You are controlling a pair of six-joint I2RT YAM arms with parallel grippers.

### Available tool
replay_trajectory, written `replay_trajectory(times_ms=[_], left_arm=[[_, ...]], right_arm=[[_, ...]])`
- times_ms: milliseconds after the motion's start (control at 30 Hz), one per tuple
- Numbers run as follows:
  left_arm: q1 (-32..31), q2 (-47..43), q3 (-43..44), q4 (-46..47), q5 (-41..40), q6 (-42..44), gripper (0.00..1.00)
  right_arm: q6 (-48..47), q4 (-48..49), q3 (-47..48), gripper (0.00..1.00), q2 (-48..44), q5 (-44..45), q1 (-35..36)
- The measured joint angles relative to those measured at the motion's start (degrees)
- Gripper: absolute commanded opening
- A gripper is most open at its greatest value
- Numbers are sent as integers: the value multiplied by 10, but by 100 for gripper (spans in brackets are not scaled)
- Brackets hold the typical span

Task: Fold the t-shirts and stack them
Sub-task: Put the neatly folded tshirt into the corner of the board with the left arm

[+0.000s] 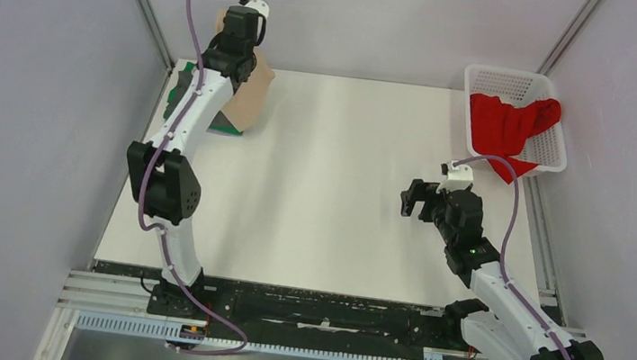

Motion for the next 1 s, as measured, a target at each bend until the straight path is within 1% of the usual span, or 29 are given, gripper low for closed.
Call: replay_trajectory(times_ms=[200, 467, 700, 733, 800, 867, 900, 933, 967, 1000], left_arm=[[42, 21, 0, 11, 12, -15, 2], [113, 110, 3, 38, 41, -52, 2], [176, 175, 34, 47, 66, -79, 3], [183, 181, 38, 48, 69, -82, 4], [193, 193, 43, 49, 73, -87, 10], [201, 206, 54, 49, 77, -92, 13], [205, 214, 59, 49, 78, -97, 17], [208, 219, 61, 49, 80, -99, 25], [210, 223, 65, 49, 81, -104, 27], [212, 227, 67, 48, 82, -109, 31]], right_arm=[[0, 0, 0, 98, 7, 2, 0], [0, 0, 0, 98, 21, 11, 0], [0, 0, 0, 98, 31, 13, 0], [1, 0, 0, 98, 33, 13, 0], [1, 0, 0, 98, 35, 12, 0], [1, 0, 0, 98, 38, 12, 0], [1, 0, 0, 98, 40, 12, 0], [1, -1, 0, 98, 41, 12, 0], [1, -1, 0, 98, 43, 12, 0], [1, -1, 0, 98, 45, 12, 0]])
